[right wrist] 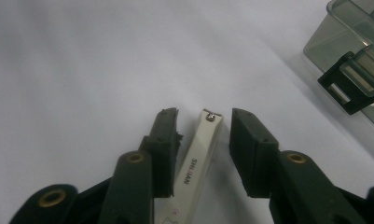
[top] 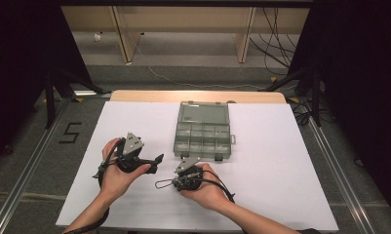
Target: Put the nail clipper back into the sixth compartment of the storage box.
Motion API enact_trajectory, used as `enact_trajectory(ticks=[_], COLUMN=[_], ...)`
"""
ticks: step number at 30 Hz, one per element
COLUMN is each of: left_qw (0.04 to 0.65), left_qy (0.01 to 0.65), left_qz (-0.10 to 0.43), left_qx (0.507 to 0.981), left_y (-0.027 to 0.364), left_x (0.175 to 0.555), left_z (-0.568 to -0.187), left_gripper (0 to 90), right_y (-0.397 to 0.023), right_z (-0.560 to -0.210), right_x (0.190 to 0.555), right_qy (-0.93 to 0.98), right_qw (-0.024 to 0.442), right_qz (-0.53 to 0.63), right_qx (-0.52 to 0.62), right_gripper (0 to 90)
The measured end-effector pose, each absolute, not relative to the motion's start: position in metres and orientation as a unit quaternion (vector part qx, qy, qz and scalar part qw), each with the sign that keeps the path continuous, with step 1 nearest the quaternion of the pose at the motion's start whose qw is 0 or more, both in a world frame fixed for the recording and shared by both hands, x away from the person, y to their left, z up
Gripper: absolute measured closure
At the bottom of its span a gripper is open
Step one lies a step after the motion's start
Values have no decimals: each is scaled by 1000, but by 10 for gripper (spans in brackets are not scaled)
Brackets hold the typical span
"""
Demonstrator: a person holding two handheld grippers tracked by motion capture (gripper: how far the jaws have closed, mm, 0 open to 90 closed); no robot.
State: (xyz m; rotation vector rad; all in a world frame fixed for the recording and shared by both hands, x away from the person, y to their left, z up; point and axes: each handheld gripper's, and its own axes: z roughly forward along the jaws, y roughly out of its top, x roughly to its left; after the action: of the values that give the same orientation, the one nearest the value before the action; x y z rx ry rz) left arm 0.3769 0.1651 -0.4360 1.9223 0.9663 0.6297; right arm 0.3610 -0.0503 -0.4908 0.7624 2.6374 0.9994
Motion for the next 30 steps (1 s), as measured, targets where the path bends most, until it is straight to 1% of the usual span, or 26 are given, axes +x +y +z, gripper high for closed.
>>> enact_trajectory(ticks=[8, 11, 13, 14, 18, 19, 20, 21, 30], left_qw=[434, 433, 434, 434, 433, 433, 434, 433, 432], left_qy=[390, 391, 391, 391, 393, 394, 397, 396, 397], left_qz=[253, 255, 256, 254, 256, 256, 255, 258, 260], left_qx=[772, 771, 771, 771, 770, 769, 767, 768, 767], left_y=[166, 167, 167, 167, 169, 169, 169, 170, 171], left_x=[377, 377, 377, 377, 378, 378, 378, 378, 378], left_z=[-436, -436, -435, -435, -436, -436, -436, -436, -436], left_gripper=[14, 14, 15, 16, 17, 17, 18, 18, 22], right_y=[-50, -49, -49, -49, -52, -51, -53, -53, -66], right_z=[-490, -489, -491, -490, -490, -491, -489, -490, -473], right_x=[360, 361, 362, 361, 363, 364, 363, 364, 369], right_qy=[897, 898, 896, 894, 893, 889, 891, 888, 873], right_qw=[108, 103, 114, 103, 94, 102, 91, 97, 86], right_qz=[339, 335, 341, 341, 345, 351, 347, 354, 380], right_qx=[262, 264, 262, 271, 273, 275, 277, 276, 292], right_gripper=[772, 774, 775, 775, 776, 776, 776, 776, 777])
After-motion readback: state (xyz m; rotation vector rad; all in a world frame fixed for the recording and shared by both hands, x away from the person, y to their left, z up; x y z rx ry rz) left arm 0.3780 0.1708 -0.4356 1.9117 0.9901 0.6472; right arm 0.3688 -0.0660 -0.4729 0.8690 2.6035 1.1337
